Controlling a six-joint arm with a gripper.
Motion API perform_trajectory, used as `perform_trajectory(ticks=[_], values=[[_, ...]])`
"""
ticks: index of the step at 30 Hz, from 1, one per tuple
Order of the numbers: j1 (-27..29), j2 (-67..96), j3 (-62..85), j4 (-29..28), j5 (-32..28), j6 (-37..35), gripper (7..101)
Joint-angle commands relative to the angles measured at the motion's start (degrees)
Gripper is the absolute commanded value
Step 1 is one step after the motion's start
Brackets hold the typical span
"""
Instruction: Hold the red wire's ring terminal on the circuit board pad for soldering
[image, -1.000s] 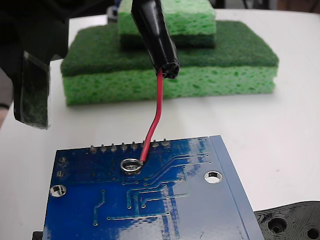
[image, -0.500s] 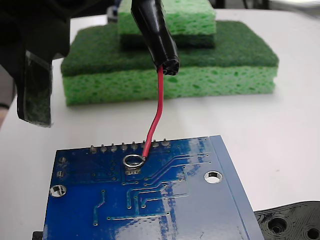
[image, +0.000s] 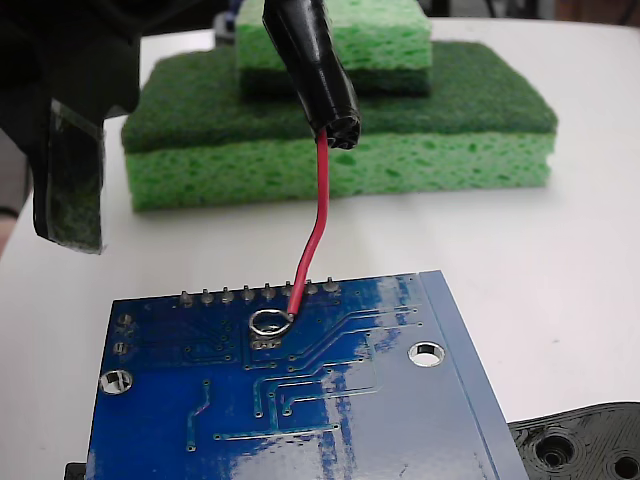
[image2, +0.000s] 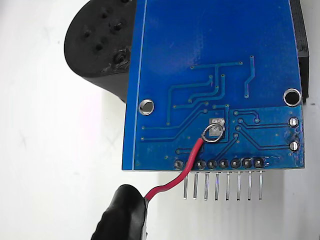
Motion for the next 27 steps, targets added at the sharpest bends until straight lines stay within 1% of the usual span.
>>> perform_trajectory(ticks=[1,27], values=[[0.00,0.35,-0.62,-0.09,-1.41,0.00,100.3],[-0.18,-0.62,-1.05,-0.44,-1.67,-0.09,100.3]])
